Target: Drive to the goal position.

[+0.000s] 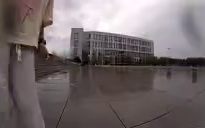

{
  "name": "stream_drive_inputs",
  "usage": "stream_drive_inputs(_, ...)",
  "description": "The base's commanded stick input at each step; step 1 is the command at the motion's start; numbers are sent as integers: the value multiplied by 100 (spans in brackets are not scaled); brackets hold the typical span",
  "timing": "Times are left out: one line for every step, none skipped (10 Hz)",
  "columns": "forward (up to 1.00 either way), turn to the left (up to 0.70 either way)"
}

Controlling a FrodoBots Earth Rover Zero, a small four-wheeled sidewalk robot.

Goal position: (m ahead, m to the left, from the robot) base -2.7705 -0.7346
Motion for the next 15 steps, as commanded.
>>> stream_drive_inputs(0,-45)
stream_drive_inputs(0,-45)
stream_drive_inputs(51,-32)
stream_drive_inputs(70,-6)
stream_drive_inputs(70,0)
stream_drive_inputs(70,0)
stream_drive_inputs(70,0)
stream_drive_inputs(70,0)
stream_drive_inputs(70,0)
stream_drive_inputs(70,0)
stream_drive_inputs(70,0)
stream_drive_inputs(70,0)
stream_drive_inputs(70,-12)
stream_drive_inputs(70,-27)
stream_drive_inputs(70,-27)
